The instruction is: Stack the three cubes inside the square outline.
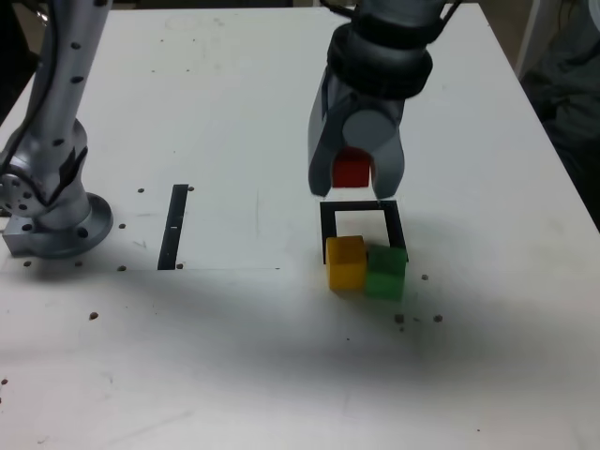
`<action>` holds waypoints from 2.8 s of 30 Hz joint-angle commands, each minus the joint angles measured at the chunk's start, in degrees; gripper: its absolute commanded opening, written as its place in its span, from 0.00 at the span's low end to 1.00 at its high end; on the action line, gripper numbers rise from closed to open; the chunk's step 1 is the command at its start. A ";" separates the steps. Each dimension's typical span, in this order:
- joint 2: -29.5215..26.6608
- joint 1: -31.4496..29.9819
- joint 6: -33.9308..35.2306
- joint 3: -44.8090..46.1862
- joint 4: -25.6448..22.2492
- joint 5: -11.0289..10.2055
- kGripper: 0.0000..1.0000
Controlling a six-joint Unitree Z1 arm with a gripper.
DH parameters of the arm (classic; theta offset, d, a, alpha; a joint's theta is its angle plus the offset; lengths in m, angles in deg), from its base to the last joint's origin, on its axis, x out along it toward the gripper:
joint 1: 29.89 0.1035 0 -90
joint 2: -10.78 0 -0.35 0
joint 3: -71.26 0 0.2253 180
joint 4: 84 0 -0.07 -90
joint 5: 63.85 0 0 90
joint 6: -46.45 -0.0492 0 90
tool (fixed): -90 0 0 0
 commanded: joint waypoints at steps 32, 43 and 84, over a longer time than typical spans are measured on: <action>9.98 4.98 -5.13 -1.22 3.25 3.05 0.28; 10.22 2.38 -4.48 0.79 5.80 5.50 0.28; 7.07 3.93 -5.42 3.26 5.88 3.44 0.99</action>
